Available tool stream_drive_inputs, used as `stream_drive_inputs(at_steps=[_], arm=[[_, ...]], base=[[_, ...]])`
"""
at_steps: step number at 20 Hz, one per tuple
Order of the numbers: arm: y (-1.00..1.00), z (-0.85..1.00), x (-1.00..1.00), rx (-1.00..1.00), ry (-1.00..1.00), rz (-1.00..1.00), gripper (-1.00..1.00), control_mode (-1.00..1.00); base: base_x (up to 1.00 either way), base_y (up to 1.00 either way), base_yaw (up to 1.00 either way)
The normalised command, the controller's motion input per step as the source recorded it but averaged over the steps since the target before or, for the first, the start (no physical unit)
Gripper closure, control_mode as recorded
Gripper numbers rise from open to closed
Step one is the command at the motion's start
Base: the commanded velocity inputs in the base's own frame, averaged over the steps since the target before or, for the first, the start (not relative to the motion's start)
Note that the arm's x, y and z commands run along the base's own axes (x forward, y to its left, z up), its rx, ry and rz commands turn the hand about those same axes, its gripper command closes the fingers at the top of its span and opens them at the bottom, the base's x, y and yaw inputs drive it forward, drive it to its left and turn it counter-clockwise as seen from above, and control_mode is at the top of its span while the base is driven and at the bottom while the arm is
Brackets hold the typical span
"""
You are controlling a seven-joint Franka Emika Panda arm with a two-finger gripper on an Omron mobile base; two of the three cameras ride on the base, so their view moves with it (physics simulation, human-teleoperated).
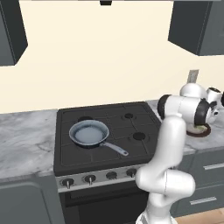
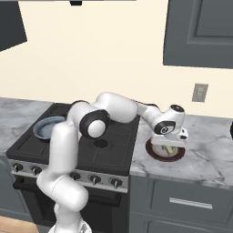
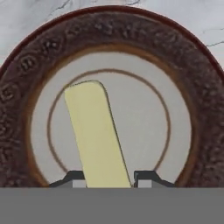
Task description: Pick up the butter stick and place it in the pan. Then turn on the burner for the pan.
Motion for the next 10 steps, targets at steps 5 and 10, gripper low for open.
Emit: stream_drive_inputs(at_steps=[5,10], arm=[[0.51,0.30,-0.22,-0.04,-0.09,-0.08,1.00,-1.00],[0.90,0.31,-0.15,-0.07,-0.02,-0.12,1.00,-1.00]], base=[[0.00,0.00,0.00],[0.00,0.00,0.00]])
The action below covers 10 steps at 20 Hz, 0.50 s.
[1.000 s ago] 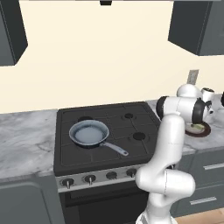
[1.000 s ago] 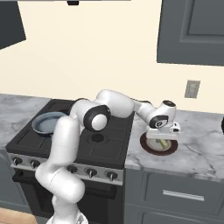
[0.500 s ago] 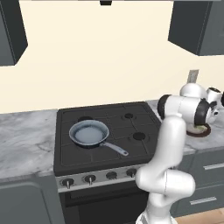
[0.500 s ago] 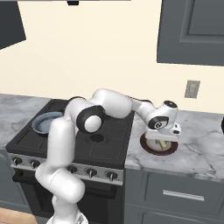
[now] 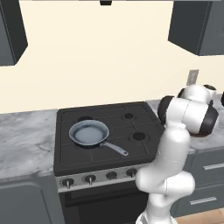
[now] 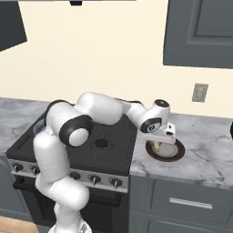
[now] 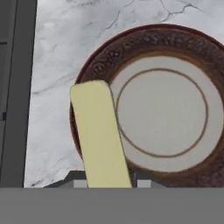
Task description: Pick up the butter stick and place it in the pan. Then turn on the burner for the pan.
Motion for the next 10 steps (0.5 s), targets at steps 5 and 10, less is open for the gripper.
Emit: stream_drive_inputs(at_steps=[5,10], arm=[[0.90,0.38,-0.09,-0.04,-0.01,-0.16,1.00,-1.00],[0.63,0.41,0.00,0.00,0.00,-0.13,1.00,-1.00]], base=[[0.00,0.00,0.00],[0.00,0.00,0.00]])
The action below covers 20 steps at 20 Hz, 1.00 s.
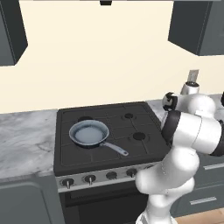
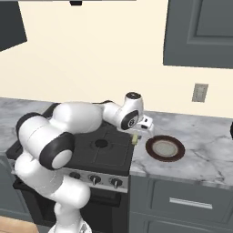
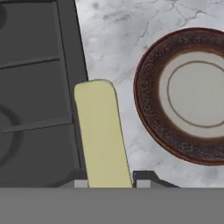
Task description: Pick up the butter stick and place it in the pan. Then turn on the burner for the pan.
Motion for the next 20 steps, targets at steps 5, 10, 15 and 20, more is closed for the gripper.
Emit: stream_drive_inputs(at_steps=[5,10,15,20], arm=[[0.56,0.54,0.00,0.00,0.00,-0.11,1.00,-1.00],[0.57,0.50,0.00,0.00,0.00,-0.07,1.00,-1.00],[0.55,0.36,-0.06,0.03,0.03,-0.01,1.00,-1.00],[0.63,0.20,-0.04,0.02,0.07,0.00,1.00,-1.00]], base=[[0.00,0.00,0.00],[0.00,0.00,0.00],[0.00,0.00,0.00],[0.00,0.00,0.00]])
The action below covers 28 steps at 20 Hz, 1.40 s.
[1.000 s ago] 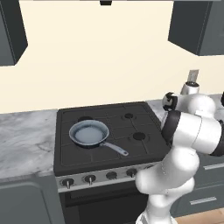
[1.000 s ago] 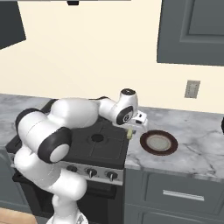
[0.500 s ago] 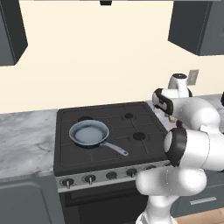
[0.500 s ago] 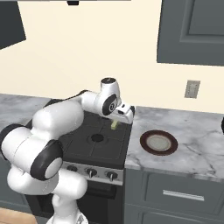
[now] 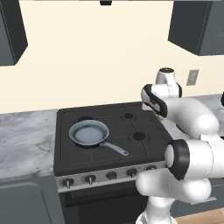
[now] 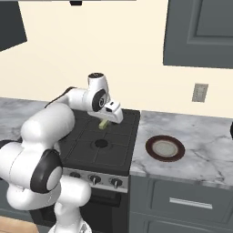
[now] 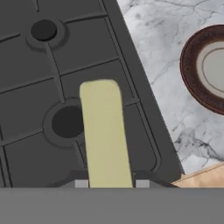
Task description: Pick up the butter stick and place it in the pan. Then turn on the burner for the pan.
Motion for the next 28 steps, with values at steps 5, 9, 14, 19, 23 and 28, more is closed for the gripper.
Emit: stream_drive_inputs(at_steps=[5,9,14,19,23,28], arm=[[0.67,0.07,0.00,0.01,0.13,0.00,1.00,-1.00],[0.72,0.01,0.00,0.01,0.07,0.00,1.00,-1.00],[0.63,0.00,0.00,0.05,0.02,0.00,1.00,-1.00],[0.66,0.00,0.00,0.03,0.00,0.04,1.00,-1.00],[0.64,0.00,0.01,0.02,0.00,0.10,1.00,-1.00],[0.63,0.00,0.02,0.00,0.00,0.17,1.00,-1.00]], base=[[0.00,0.00,0.00],[0.00,0.00,0.00],[0.00,0.00,0.00],[0.00,0.00,0.00],[0.00,0.00,0.00],[0.00,0.00,0.00]])
